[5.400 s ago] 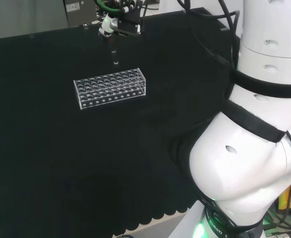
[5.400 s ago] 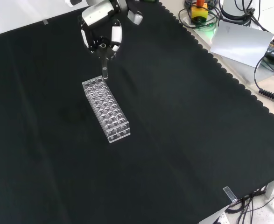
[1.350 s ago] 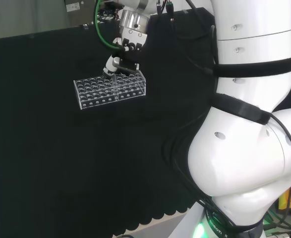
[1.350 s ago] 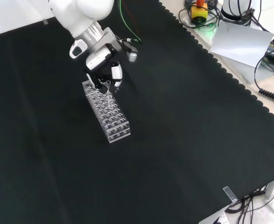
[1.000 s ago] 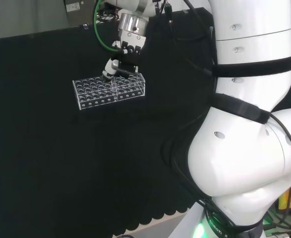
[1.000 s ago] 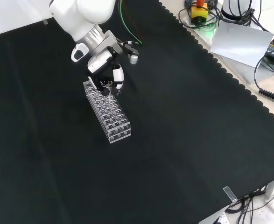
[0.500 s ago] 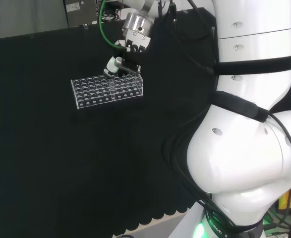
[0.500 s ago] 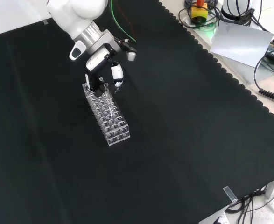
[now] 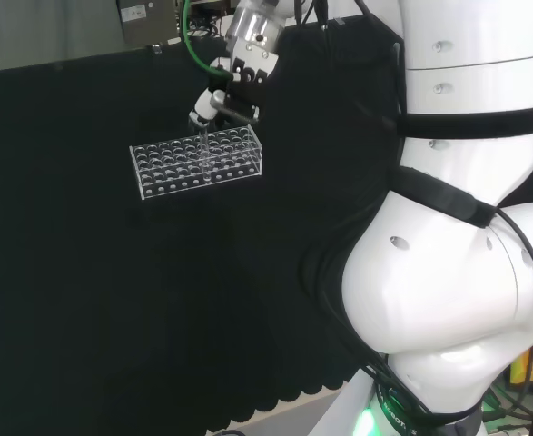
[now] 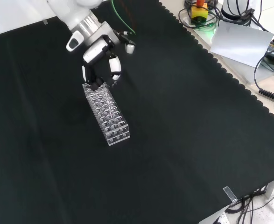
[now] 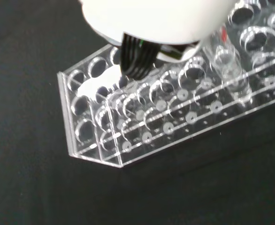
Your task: Put the test tube back in the rack.
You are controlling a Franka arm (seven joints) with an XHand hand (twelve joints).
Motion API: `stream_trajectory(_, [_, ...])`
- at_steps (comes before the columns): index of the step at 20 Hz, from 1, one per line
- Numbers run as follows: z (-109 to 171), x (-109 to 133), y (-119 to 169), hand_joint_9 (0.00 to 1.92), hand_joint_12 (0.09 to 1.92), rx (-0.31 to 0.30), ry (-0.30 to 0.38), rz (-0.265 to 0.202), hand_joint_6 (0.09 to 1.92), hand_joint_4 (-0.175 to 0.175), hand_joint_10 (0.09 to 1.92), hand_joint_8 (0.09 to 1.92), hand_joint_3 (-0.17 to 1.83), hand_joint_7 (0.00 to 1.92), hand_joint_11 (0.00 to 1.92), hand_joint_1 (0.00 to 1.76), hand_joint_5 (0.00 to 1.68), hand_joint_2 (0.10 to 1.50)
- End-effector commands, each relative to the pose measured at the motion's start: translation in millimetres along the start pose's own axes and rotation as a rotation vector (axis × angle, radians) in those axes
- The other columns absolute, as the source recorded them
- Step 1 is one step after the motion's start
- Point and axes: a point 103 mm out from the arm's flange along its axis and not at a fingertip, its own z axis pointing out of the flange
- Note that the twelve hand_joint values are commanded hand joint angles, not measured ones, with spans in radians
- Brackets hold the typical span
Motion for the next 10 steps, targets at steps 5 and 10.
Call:
stream_trajectory(5, [-74.4, 28.1, -32.8, 1.09, 1.37, -0.1, -0.03, -0.032, 0.63, -0.096, 0.72, 0.84, 0.78, 0.89, 0.7, 1.2, 0.87, 0.49])
stream_trajectory(10, [-106.7, 48.5, -57.5, 1.08, 1.37, -0.158, -0.055, -0.06, 0.63, -0.091, 0.72, 0.84, 0.78, 0.88, 0.7, 1.2, 0.86, 0.49])
